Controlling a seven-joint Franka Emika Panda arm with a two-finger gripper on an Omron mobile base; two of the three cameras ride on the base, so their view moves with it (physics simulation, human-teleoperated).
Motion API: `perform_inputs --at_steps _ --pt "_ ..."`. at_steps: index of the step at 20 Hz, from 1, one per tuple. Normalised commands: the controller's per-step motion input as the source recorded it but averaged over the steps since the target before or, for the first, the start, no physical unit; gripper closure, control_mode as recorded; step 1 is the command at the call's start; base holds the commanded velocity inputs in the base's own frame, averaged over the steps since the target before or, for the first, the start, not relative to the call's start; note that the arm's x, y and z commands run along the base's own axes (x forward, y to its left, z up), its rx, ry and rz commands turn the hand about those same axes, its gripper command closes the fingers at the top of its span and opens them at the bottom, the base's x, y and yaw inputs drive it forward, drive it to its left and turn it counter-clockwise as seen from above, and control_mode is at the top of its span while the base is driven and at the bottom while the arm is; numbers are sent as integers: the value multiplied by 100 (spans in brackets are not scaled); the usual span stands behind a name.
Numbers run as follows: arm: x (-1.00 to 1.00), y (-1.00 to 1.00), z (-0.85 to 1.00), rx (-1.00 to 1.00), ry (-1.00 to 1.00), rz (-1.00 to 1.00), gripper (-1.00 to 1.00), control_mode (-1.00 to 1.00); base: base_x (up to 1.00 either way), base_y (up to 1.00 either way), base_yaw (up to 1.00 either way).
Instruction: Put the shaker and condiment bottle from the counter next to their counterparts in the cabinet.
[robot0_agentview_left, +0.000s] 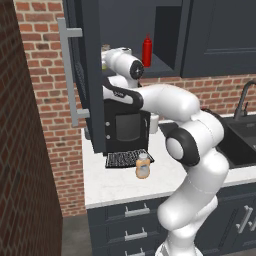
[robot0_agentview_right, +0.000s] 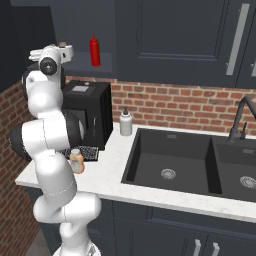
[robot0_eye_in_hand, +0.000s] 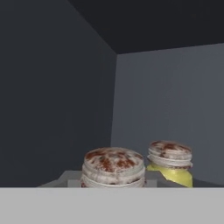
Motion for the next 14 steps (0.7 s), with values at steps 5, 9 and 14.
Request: perform_inputs --at_steps 5,9,14 --pt "16 10 -13 0 0 0 100 -100 0 0 0" --pt "12 10 -17 0 0 0 -100 -100 0 0 0" --pt "6 3 -16 0 0 0 -100 -100 0 0 0"
